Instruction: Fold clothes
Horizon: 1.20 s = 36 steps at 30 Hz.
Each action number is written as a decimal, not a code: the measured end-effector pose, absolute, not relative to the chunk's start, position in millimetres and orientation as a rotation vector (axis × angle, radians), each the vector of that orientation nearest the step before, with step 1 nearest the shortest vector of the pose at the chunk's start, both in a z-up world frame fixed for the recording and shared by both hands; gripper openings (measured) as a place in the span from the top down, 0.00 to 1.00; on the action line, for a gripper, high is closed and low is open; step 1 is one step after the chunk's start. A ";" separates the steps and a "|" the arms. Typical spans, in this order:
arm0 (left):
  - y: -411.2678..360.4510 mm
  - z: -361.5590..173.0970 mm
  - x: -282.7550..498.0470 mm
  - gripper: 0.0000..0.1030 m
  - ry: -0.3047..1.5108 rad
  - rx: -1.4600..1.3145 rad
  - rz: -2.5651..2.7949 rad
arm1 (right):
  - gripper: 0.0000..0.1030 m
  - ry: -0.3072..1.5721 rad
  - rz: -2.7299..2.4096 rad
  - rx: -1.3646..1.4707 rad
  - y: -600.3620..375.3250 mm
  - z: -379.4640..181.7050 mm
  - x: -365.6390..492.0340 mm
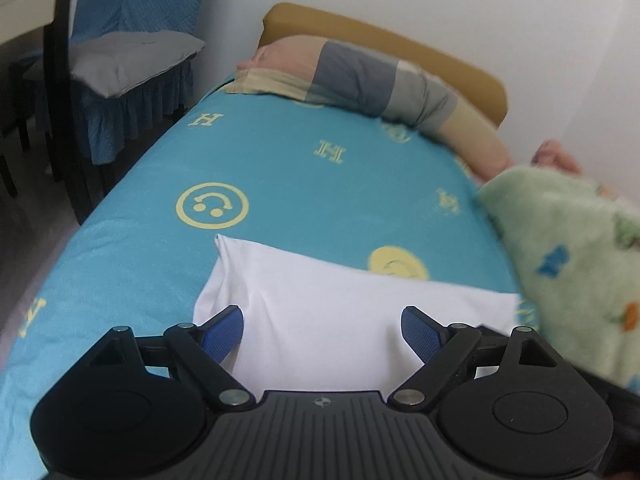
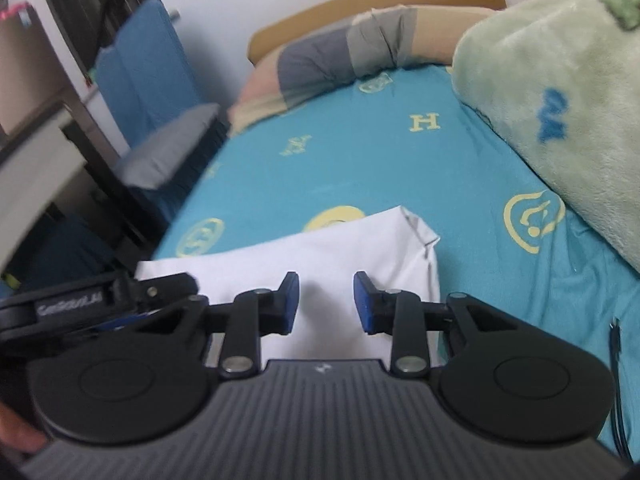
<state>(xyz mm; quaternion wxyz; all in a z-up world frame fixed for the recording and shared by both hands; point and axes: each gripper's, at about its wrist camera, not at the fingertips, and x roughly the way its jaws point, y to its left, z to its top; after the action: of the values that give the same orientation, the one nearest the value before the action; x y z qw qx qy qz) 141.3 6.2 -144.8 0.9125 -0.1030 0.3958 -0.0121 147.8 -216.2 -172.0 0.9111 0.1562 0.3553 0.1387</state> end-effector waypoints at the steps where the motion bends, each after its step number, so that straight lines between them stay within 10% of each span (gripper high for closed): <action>1: 4.3 -150.2 144.9 0.15 0.828 -0.190 -0.023 | 0.69 0.745 0.282 0.313 -215.4 -177.8 150.7; 30: -20.6 -137.1 50.5 0.15 0.882 -0.099 -0.020 | 0.66 0.869 0.204 0.426 -234.2 -157.9 52.3; 32: -19.8 -135.4 50.5 0.14 0.885 -0.116 -0.023 | 0.56 0.880 0.203 0.532 -243.7 -157.7 44.9; 34: -15.6 -132.2 50.3 0.14 0.884 -0.148 -0.027 | 0.21 0.891 0.229 0.701 -255.2 -162.2 36.8; 36: -9.4 -128.0 48.8 0.14 0.886 -0.200 -0.034 | 0.21 0.909 0.264 0.890 -265.9 -171.4 29.0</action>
<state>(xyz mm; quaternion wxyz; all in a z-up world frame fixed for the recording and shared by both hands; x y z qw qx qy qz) 48.8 -9.4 -128.0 0.8984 -0.0965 0.4281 -0.0162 29.0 -266.0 -171.4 0.7963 0.4144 0.4231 0.1230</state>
